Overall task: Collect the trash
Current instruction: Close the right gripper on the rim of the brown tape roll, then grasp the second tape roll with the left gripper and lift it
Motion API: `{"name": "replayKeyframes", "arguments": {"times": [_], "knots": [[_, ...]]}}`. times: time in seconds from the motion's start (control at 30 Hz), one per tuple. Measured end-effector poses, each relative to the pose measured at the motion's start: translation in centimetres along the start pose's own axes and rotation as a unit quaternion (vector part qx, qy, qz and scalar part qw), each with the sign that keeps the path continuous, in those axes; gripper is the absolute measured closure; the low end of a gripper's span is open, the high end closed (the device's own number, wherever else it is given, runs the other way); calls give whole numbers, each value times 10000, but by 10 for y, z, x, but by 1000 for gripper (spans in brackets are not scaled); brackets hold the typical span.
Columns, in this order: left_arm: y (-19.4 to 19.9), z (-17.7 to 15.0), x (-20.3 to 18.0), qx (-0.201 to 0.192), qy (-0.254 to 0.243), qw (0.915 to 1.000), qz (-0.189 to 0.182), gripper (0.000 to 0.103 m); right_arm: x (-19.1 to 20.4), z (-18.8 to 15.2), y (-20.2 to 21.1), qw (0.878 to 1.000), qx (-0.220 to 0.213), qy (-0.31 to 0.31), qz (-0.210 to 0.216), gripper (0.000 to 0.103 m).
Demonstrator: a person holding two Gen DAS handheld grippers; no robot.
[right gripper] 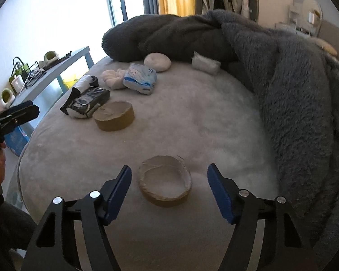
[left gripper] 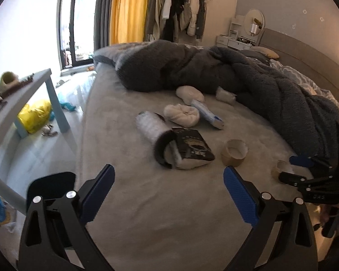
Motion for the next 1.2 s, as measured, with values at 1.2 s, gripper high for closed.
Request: {"name": "replayKeyframes", "arguments": {"times": [1.2], "knots": [[-95, 14, -85, 684, -813, 9839, -1439, 42, -28, 82, 3, 9955, -494, -221, 784, 57]]}}
Point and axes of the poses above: each gripper's, at about its wrist camera, not at the fingertips, and y roughly against the way its jaws point, x to its left, z to its top, the point moved 3 cm from there along -y, roughly the way its jaws point, and after that the axes turned 1 degree about x, right-handed, at the moved point
